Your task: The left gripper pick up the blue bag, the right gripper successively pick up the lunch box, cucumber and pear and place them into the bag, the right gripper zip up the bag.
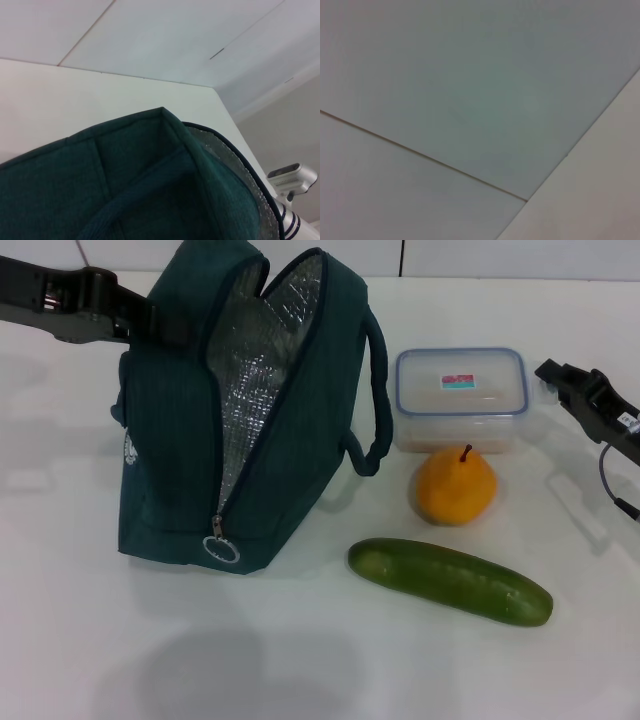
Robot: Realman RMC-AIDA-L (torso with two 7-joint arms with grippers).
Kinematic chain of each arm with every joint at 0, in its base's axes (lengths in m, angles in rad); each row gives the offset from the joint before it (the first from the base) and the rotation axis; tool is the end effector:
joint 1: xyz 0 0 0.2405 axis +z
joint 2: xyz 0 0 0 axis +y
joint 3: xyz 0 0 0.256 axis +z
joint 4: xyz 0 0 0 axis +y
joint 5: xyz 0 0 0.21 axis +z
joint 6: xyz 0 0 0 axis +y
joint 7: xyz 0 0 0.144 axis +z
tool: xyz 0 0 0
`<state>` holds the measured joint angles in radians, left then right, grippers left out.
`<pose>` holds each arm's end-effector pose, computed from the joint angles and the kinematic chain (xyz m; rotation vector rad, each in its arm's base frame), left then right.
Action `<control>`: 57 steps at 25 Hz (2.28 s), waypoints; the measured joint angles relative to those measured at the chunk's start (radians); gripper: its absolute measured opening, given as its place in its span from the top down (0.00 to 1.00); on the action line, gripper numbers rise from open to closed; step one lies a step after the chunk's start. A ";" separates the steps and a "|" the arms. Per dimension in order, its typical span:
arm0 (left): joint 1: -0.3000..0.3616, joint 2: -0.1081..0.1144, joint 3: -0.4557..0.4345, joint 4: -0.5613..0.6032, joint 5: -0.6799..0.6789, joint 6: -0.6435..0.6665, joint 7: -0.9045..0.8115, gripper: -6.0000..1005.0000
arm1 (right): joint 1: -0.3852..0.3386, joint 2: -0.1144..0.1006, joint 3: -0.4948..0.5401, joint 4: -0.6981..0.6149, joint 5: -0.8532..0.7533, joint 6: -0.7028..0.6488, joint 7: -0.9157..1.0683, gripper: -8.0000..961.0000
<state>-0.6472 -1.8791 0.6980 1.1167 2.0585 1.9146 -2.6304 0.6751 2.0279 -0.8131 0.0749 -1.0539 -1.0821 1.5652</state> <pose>-0.1942 0.3562 0.1362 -2.5675 -1.6020 -0.4844 0.2923 0.3703 -0.0430 -1.6339 1.7054 1.2588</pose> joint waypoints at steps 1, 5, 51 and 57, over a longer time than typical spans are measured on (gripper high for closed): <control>0.000 0.000 0.000 0.000 0.000 0.000 0.001 0.96 | 0.000 0.000 0.000 -0.001 0.000 0.000 0.000 0.69; 0.000 0.000 0.000 0.000 0.000 0.000 0.002 0.96 | -0.001 0.000 -0.003 -0.008 0.000 0.000 -0.010 0.81; -0.016 -0.016 0.000 -0.008 -0.001 -0.002 0.002 0.96 | -0.140 0.000 0.009 -0.064 0.103 -0.350 -0.061 0.98; -0.018 -0.016 0.000 -0.008 -0.001 -0.002 0.004 0.96 | -0.139 0.000 0.009 -0.064 0.117 -0.358 -0.059 0.99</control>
<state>-0.6654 -1.8946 0.6979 1.1090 2.0571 1.9128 -2.6265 0.5356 2.0279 -0.8037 0.0108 -0.9369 -1.4404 1.5061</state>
